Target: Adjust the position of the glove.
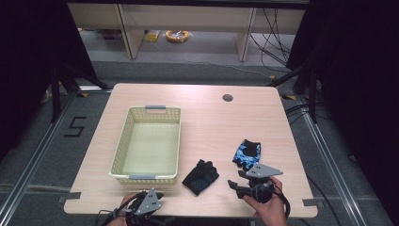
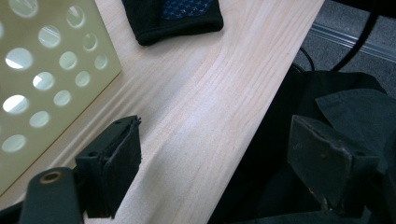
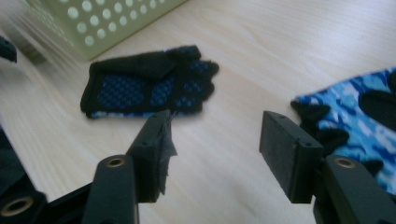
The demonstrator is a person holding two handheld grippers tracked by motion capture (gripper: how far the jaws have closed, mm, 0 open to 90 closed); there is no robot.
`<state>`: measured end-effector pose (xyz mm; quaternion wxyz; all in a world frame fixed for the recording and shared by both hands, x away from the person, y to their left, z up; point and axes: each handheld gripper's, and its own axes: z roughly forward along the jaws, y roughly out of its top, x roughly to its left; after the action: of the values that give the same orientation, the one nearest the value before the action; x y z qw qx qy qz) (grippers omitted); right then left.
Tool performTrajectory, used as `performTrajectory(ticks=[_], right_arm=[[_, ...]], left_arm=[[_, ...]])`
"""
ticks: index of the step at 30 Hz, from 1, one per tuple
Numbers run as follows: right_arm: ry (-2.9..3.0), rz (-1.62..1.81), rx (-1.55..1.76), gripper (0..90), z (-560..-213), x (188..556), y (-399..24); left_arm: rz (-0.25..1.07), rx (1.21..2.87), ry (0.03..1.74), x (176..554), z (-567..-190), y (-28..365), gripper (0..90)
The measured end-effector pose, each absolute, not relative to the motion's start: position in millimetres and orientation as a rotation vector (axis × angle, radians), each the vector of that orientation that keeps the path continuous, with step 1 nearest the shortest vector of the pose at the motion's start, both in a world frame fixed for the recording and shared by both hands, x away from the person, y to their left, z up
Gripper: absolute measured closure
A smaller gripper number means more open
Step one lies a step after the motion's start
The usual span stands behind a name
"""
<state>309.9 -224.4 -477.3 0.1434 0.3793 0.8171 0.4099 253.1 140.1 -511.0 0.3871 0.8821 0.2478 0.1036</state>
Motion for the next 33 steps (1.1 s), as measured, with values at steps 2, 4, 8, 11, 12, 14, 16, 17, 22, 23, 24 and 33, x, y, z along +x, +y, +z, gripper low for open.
performTrajectory(ticks=[2, 4, 8, 11, 12, 14, 16, 17, 22, 23, 24, 33], right_arm=[[2.350, 1.178, 1.115, 46.4, -476, 316, -219], [2.360, 1.175, 1.101, 48.6, -475, 325, -212], [2.405, 1.140, 1.072, 54.1, -472, 343, -191], [2.408, 1.126, 1.029, 55.6, -473, 353, -183], [2.421, 1.112, 1.018, 55.9, -474, 358, -179], [2.448, 1.096, 1.000, 58.4, -475, 370, -167], [2.461, 1.095, 1.011, 58.8, -476, 374, -163], [2.475, 1.098, 1.004, 58.9, -477, 378, -160], [2.539, 1.082, 0.995, 59.6, -482, 386, -145], [2.539, 1.082, 0.995, 59.6, -482, 386, -145], [2.555, 1.094, 0.956, 59.9, -483, 383, -138], [2.648, 1.041, 0.888, 57.8, -490, 376, -123]], left_arm=[[0.278, 2.250, 0.608, 254, -510, 140, 17.1], [0.272, 2.248, 0.630, 253, -511, 140, 17.2], [0.258, 2.239, 0.633, 253, -512, 140, 17.2], [0.268, 2.235, 0.638, 252, -511, 140, 17.2], [0.267, 2.233, 0.640, 252, -511, 140, 17.3], [0.259, 2.234, 0.634, 253, -511, 140, 17.2], [0.268, 2.243, 0.634, 253, -511, 140, 17.3], [0.262, 2.241, 0.632, 253, -511, 140, 17.2], [0.272, 2.244, 0.632, 253, -511, 140, 17.3], [0.272, 2.244, 0.632, 253, -511, 140, 17.3], [0.269, 2.242, 0.632, 253, -511, 140, 17.3], [0.297, 2.243, 0.628, 252, -510, 140, 17.3]])
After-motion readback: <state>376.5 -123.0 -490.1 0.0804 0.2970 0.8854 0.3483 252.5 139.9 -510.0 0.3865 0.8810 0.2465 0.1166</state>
